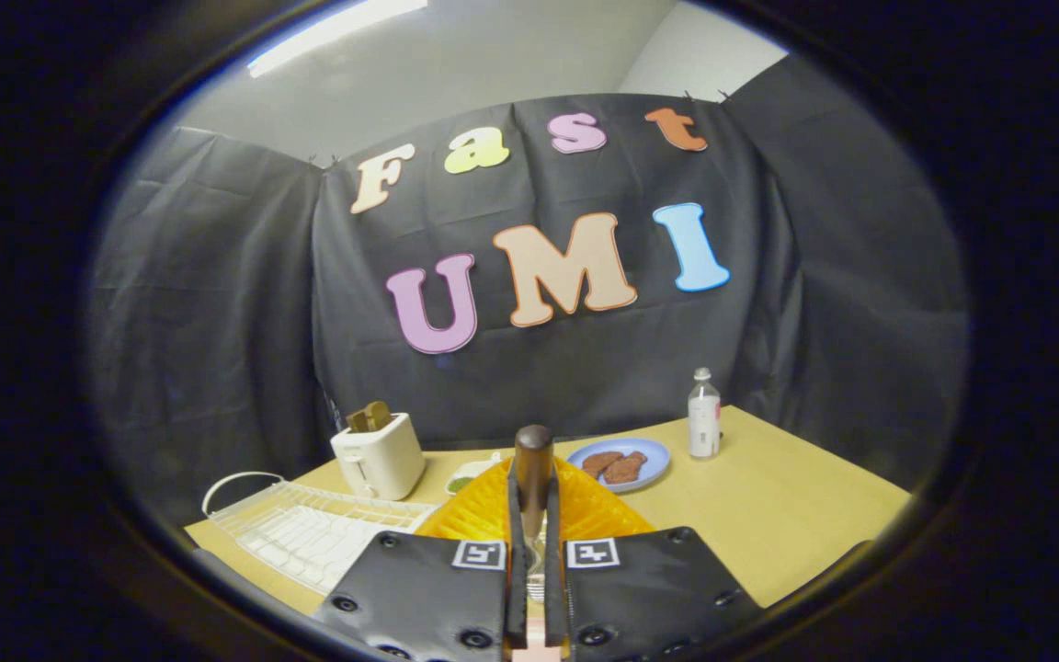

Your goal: Take the plate from the dish rack, then take the spoon from the basket and place it into the plate.

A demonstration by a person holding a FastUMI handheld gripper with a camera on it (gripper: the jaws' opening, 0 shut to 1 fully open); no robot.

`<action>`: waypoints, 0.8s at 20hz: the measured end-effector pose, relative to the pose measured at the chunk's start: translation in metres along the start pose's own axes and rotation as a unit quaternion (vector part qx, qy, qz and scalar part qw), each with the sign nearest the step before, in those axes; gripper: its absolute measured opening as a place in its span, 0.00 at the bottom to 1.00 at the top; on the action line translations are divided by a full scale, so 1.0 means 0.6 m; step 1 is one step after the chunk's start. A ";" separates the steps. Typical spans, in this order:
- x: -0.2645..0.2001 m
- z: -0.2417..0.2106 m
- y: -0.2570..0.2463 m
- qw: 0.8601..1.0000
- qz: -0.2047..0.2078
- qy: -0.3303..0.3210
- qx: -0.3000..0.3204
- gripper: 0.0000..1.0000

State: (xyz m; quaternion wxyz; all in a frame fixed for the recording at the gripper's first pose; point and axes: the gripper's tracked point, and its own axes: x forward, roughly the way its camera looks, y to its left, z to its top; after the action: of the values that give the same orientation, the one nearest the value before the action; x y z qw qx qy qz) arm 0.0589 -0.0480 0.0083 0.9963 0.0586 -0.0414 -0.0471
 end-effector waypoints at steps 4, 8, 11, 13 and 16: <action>-0.053 -0.034 0.001 0.998 0.041 0.033 0.046 0.10; -0.106 -0.091 -0.011 0.989 0.073 0.080 0.097 0.10; -0.132 -0.141 -0.033 0.986 0.079 0.111 0.095 0.10; -0.140 -0.170 -0.050 0.986 0.073 0.121 0.092 0.10; -0.145 -0.197 -0.061 0.984 0.075 0.131 0.091 0.10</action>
State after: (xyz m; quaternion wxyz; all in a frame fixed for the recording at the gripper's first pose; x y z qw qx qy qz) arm -0.0202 -0.0625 -0.1198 0.9843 0.1512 0.0812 0.0400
